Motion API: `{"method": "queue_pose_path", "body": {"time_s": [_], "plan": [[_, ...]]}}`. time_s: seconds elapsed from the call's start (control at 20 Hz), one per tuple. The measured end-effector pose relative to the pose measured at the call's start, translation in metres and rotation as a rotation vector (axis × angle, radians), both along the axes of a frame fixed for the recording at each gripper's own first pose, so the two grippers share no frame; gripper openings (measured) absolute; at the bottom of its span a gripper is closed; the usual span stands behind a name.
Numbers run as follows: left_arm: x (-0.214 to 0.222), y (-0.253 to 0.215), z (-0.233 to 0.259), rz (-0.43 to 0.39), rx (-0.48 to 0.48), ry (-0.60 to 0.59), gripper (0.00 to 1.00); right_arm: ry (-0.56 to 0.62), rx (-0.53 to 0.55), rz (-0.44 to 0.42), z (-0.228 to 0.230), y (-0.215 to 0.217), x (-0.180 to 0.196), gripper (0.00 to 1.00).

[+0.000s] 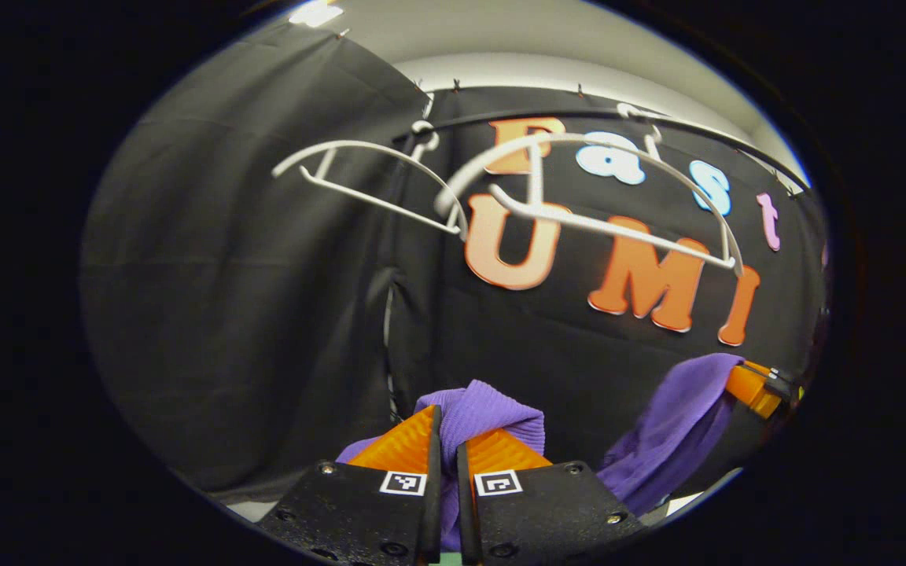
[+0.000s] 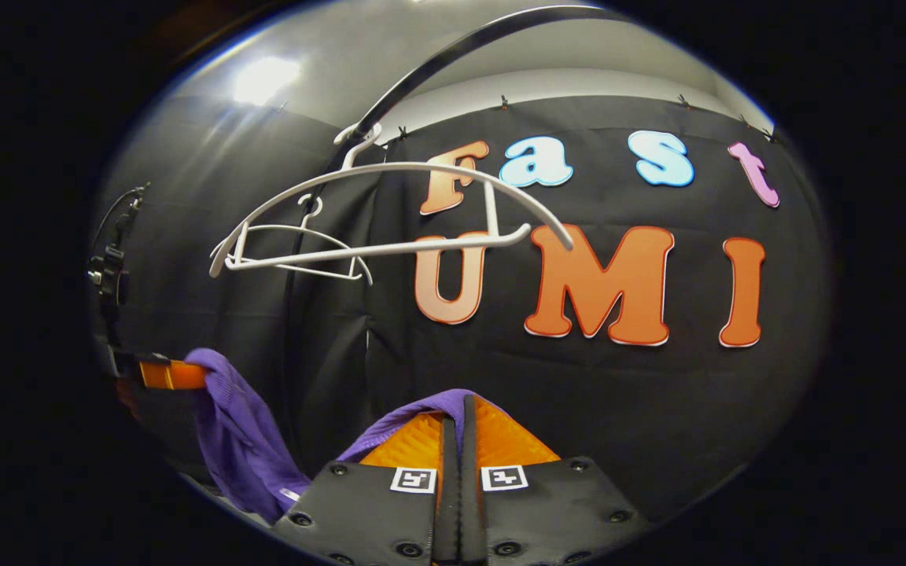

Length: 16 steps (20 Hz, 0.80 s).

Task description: Grasp the clothes on the hanger with both hands and then place them into the laundry hamper below.

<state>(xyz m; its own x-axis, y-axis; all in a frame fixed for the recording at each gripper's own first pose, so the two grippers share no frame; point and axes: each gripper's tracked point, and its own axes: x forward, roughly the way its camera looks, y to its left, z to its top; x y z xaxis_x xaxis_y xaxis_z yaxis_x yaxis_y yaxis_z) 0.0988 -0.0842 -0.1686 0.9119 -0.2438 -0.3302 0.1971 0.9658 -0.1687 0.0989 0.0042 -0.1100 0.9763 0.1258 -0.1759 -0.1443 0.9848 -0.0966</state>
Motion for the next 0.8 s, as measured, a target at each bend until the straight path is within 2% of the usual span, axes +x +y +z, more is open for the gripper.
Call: {"method": "queue_pose_path", "body": {"time_s": [0.05,0.2,0.3,0.55,0.65,0.7,0.75,0.8], "plan": [[-0.005,-0.020,-0.024,-0.032,-0.005,0.053,0.09,0.041,0.007,0.009,-0.017,0.004,-0.005,0.07],[-0.030,-0.071,-0.093,-0.138,-0.020,0.236,0.10,0.189,0.023,0.022,-0.077,0.010,-0.020,0.08],[-0.043,-0.087,-0.134,-0.179,0.013,0.353,0.10,0.295,0.031,0.012,-0.126,0.008,-0.032,0.08],[-0.063,-0.104,-0.194,-0.230,0.068,0.525,0.10,0.526,0.083,-0.045,-0.216,-0.005,-0.066,0.08],[-0.076,-0.100,-0.216,-0.225,0.112,0.588,0.11,0.597,0.074,-0.069,-0.252,-0.014,-0.074,0.16],[-0.083,-0.094,-0.218,-0.215,0.130,0.616,0.26,0.633,0.067,-0.075,-0.268,-0.016,-0.077,0.28],[-0.088,-0.088,-0.219,-0.202,0.137,0.633,0.41,0.664,0.066,-0.074,-0.279,-0.014,-0.083,0.31],[-0.093,-0.084,-0.221,-0.185,0.137,0.645,0.56,0.683,0.072,-0.072,-0.283,-0.014,-0.088,0.54]]}}
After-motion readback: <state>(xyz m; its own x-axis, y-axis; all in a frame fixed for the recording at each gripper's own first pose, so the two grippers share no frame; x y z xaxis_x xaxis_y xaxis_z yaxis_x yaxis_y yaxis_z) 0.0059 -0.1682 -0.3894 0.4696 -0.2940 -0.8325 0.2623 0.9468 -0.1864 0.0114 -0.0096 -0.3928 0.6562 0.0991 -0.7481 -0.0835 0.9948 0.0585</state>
